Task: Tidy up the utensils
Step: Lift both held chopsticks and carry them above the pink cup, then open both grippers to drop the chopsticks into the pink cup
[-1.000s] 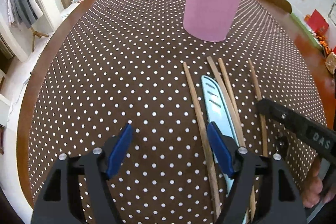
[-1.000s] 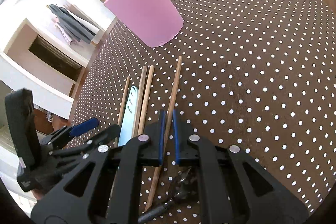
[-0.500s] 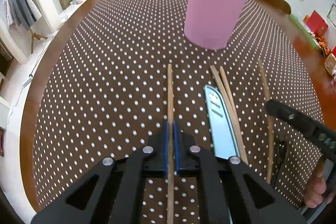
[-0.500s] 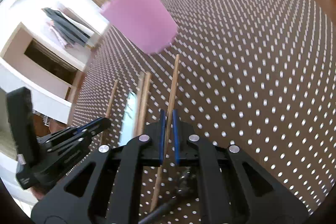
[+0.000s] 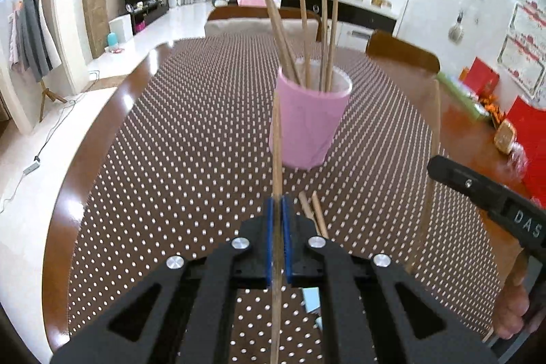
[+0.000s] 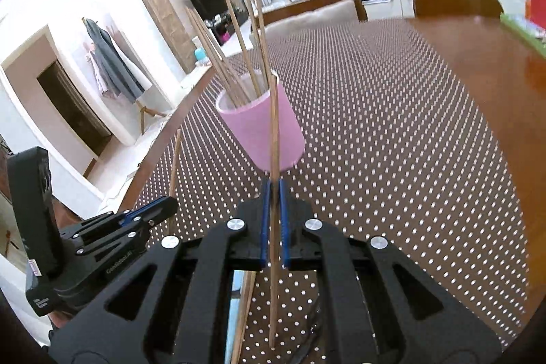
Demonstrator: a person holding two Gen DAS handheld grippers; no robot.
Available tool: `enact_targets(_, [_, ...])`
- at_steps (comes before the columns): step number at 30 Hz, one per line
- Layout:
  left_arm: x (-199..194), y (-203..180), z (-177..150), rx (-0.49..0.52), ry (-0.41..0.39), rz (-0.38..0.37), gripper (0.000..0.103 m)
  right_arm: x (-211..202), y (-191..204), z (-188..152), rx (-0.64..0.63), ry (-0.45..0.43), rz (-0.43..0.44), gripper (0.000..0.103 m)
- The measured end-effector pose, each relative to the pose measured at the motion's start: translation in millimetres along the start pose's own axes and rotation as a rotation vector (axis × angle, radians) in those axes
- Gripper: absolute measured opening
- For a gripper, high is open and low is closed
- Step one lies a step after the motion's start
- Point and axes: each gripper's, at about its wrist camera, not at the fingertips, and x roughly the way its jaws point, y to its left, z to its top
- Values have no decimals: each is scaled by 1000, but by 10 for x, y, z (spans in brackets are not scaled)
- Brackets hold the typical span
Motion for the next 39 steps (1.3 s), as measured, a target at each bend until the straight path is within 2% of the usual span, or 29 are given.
enact_targets(2, [-117, -30, 82, 5, -55, -10, 6, -103, 43, 64, -19, -26, 1, 5])
enact_targets(6, [-342, 0, 109, 5, -107, -11, 6, -258, 130, 163, -51, -70, -5, 5])
enact_targets(17, [-792, -141, 424, 32, -295, 18, 6, -289, 366, 487, -86, -114, -24, 5])
enact_targets(26, [-894, -175, 743, 23, -394, 27, 6, -431, 494, 854, -108, -189, -40, 5])
enact_targets(34, [-989, -169, 1118, 9, -516, 9, 6, -508, 493, 1204, -87, -279, -50, 5])
enact_targets(39, [-1018, -173, 1355, -5, -588, 4, 6, -391, 487, 1362, -108, -286, -59, 5])
